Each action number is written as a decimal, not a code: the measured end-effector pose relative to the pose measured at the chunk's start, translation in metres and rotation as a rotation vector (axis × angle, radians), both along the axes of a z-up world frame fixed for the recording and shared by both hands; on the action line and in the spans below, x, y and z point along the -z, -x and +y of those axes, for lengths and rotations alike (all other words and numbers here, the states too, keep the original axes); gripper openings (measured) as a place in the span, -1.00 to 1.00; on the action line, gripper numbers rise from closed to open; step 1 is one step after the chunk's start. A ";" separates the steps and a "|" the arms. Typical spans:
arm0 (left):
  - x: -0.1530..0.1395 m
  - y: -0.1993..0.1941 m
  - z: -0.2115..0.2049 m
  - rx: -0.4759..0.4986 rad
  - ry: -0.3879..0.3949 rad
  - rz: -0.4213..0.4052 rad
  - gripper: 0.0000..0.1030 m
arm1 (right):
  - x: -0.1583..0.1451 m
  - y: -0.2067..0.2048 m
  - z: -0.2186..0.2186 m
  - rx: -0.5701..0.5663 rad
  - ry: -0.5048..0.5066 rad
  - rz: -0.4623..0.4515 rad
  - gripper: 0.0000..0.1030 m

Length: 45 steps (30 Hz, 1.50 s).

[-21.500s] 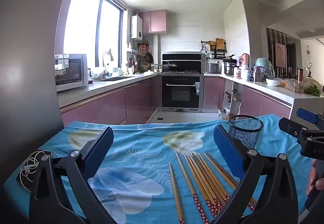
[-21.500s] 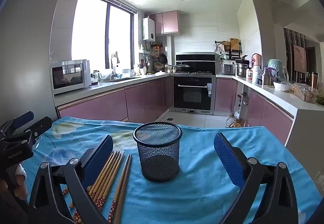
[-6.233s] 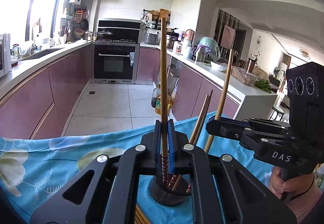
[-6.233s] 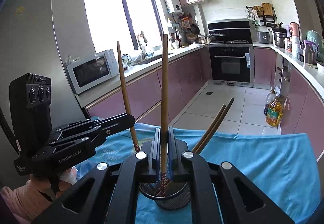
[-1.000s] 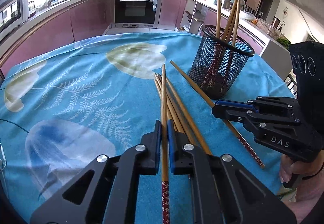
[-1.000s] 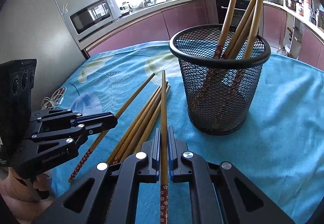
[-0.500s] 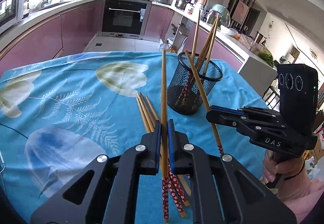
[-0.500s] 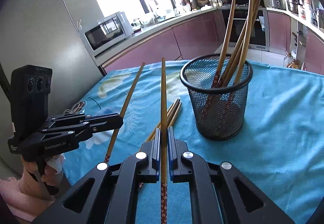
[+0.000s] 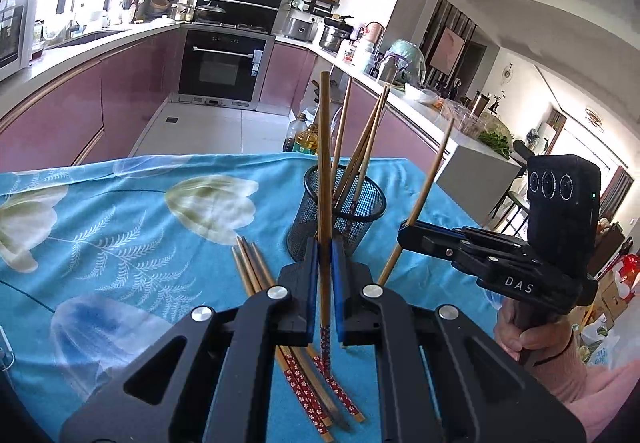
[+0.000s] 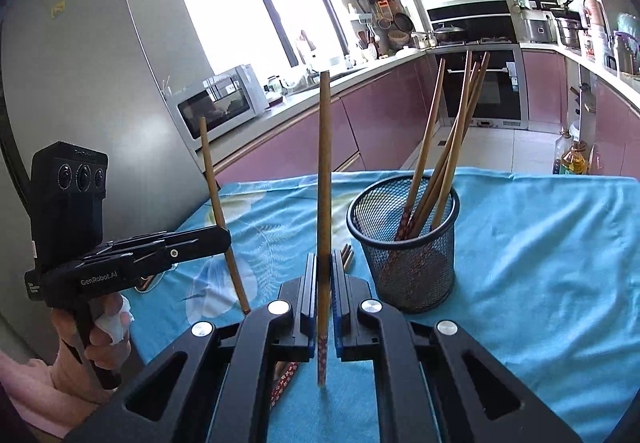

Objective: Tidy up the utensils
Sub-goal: 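Lift both held chopsticks upright and carry them over the black mesh cup, then lower both chopsticks tip-first into the mesh cup with both grippers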

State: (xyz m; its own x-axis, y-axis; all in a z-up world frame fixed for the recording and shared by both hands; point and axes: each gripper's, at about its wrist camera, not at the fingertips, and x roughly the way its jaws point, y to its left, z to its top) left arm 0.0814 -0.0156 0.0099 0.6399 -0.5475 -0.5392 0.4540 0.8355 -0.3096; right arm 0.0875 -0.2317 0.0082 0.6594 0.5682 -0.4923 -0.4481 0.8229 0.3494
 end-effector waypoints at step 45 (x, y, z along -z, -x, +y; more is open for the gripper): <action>-0.064 -0.076 -0.067 -0.040 -0.084 -0.133 -0.86 | -0.049 -0.067 -0.027 0.072 0.062 -0.081 -0.89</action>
